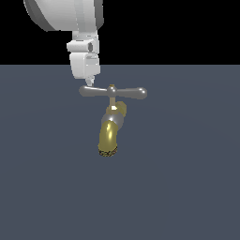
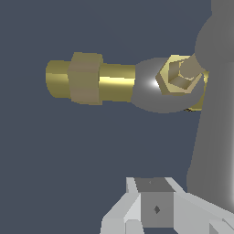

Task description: Turn on the faucet by rotating a designated handle.

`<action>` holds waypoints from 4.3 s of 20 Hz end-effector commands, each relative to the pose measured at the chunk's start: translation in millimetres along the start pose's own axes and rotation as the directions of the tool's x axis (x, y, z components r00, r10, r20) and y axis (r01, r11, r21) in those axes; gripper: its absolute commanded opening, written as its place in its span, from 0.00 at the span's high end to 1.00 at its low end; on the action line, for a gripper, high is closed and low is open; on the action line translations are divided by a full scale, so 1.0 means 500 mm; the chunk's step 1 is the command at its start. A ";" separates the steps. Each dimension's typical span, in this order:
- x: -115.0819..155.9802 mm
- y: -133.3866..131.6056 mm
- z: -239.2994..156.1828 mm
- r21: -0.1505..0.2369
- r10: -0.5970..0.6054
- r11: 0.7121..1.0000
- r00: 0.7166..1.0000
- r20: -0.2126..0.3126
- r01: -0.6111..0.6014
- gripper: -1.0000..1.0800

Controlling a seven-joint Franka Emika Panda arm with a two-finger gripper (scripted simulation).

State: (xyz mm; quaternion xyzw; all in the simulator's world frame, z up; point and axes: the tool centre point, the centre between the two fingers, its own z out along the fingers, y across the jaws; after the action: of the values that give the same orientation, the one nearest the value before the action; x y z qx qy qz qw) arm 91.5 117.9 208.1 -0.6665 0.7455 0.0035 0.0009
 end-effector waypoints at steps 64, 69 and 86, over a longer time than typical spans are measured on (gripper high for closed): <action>0.054 0.277 0.021 0.006 0.038 0.999 0.999 -0.006 -0.038 1.00; 0.072 0.306 0.021 0.005 0.036 0.999 0.999 -0.006 -0.036 1.00; 0.214 0.332 0.020 0.005 0.031 1.000 0.999 -0.005 -0.031 1.00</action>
State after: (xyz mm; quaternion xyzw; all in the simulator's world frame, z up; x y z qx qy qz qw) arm -83.7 60.2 198.8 -0.6711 0.7414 -0.0002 0.0022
